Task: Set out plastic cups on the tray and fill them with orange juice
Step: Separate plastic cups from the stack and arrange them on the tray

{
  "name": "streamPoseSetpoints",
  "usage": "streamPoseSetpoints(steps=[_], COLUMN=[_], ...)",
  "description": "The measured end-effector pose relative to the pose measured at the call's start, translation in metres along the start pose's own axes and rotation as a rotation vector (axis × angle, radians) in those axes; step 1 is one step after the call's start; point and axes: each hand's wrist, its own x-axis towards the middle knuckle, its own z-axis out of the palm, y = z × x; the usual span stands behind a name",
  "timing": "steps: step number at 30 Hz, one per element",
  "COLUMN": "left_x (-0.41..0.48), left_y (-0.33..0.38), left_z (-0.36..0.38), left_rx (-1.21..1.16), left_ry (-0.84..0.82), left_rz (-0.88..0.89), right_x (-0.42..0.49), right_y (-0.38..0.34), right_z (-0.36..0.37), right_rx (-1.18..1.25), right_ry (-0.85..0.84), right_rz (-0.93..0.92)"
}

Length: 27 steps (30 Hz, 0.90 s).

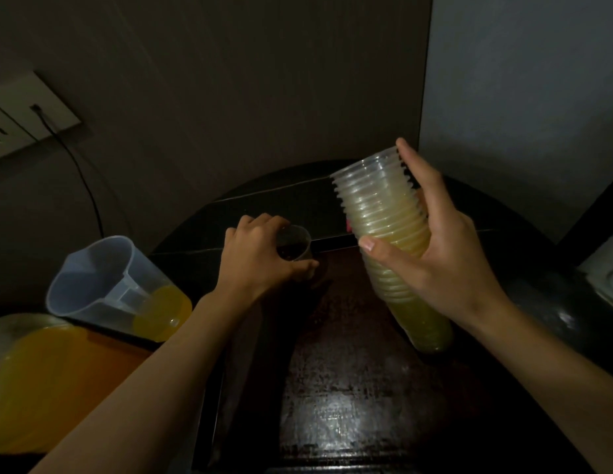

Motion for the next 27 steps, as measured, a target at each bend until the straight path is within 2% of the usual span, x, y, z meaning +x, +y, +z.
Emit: streamPoseSetpoints(steps=[8,11,13,15,17,18,22,27], left_x=[0.003,-0.001,-0.003,-0.001,0.003,0.006,0.008,0.01], left_y=[0.004,0.006,0.015,0.032,0.056,0.066,0.09,0.088], left_z=[0.0,-0.003,-0.012,-0.027,-0.047,-0.054,-0.061,-0.055], left_rx=[0.0,-0.049,-0.228,-0.51,-0.836,-0.927,-0.805,-0.887], left_ry=[-0.014,0.043,0.128,0.157,0.038,-0.017,-0.003,-0.133], left_rz=[0.001,0.058,0.086,0.076,0.032,0.026,0.092,-0.026], right_x=[0.0,0.0,0.001,0.001,0.001,0.001,-0.001,-0.002], right_y=[0.001,-0.001,-0.001,0.0,0.001,0.002,0.004,0.005], right_z=[-0.003,-0.002,-0.003,-0.004,-0.004,-0.004,-0.005,-0.008], right_rx=[-0.01,-0.005,-0.003,-0.002,-0.018,-0.029,-0.07,-0.12], right_ry=[0.007,0.001,-0.001,-0.008,-0.03,-0.041,-0.075,-0.1], right_rz=[0.009,0.017,0.022,0.028,0.04,0.048,0.071,0.073])
